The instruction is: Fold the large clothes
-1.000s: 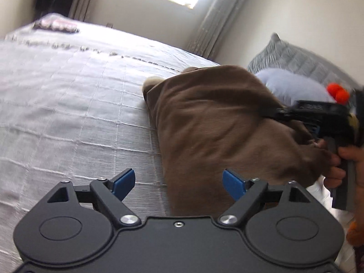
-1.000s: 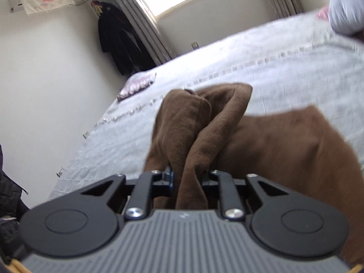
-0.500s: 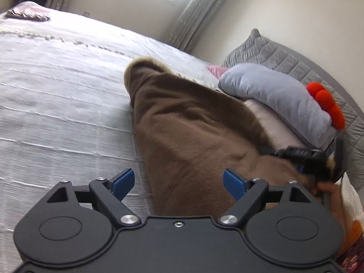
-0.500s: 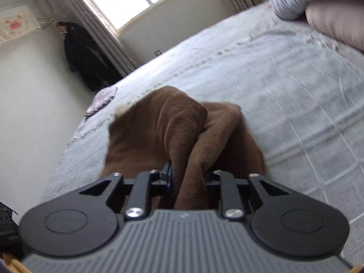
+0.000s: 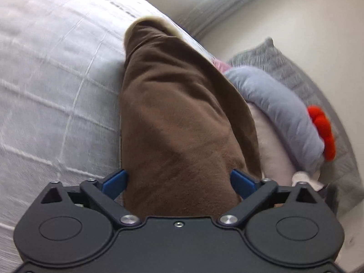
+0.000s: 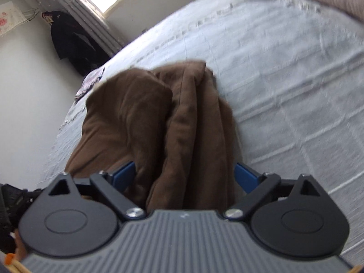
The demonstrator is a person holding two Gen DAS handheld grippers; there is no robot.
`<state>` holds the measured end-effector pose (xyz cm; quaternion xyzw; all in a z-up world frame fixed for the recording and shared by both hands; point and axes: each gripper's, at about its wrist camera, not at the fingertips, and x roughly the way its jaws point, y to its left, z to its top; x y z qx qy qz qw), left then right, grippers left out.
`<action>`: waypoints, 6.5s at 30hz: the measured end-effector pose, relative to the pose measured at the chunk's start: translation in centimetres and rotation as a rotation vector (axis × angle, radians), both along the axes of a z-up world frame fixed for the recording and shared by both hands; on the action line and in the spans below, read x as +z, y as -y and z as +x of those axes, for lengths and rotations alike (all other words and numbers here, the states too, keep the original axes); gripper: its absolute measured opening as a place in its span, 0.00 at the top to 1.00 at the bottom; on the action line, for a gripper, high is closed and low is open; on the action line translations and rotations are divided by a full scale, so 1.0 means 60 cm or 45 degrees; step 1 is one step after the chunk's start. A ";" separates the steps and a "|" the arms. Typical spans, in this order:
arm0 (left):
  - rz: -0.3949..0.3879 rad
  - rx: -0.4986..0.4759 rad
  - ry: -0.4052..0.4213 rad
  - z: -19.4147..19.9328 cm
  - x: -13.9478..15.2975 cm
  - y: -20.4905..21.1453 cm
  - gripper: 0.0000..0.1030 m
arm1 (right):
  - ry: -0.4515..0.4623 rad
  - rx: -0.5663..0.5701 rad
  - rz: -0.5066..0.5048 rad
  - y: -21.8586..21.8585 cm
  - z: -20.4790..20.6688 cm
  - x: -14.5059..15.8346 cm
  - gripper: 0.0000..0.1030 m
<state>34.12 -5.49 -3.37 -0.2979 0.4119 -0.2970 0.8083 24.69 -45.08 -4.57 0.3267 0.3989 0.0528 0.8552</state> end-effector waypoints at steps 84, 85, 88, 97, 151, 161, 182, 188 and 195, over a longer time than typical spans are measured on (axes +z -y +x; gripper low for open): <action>0.649 -0.140 0.695 -0.225 0.116 -0.038 0.55 | 0.071 -0.069 -0.272 -0.250 -0.037 0.100 0.88; 0.651 -0.123 0.704 -0.214 0.120 -0.037 0.55 | 0.132 -0.088 -0.257 -0.249 -0.042 0.109 0.88; 0.603 -0.098 0.686 -0.185 0.120 -0.034 0.55 | 0.171 -0.131 -0.265 -0.224 -0.037 0.101 0.88; 0.661 -0.143 0.663 -0.145 0.098 -0.011 0.55 | 0.168 -0.220 -0.462 -0.219 -0.063 0.111 0.48; 0.906 0.295 0.336 -0.449 0.178 -0.060 0.00 | 0.160 -0.118 -0.708 -0.357 -0.382 0.147 0.01; 0.902 0.270 0.311 -0.466 0.165 -0.052 0.00 | 0.121 -0.067 -0.738 -0.386 -0.392 0.130 0.00; 0.892 0.262 0.295 -0.469 0.159 -0.051 0.00 | 0.095 -0.031 -0.730 -0.399 -0.380 0.116 0.00; 0.893 0.265 0.293 -0.468 0.160 -0.050 0.00 | 0.096 -0.031 -0.723 -0.399 -0.381 0.116 0.00; 0.885 0.263 0.288 -0.469 0.157 -0.049 0.00 | 0.103 -0.047 -0.731 -0.397 -0.383 0.121 0.00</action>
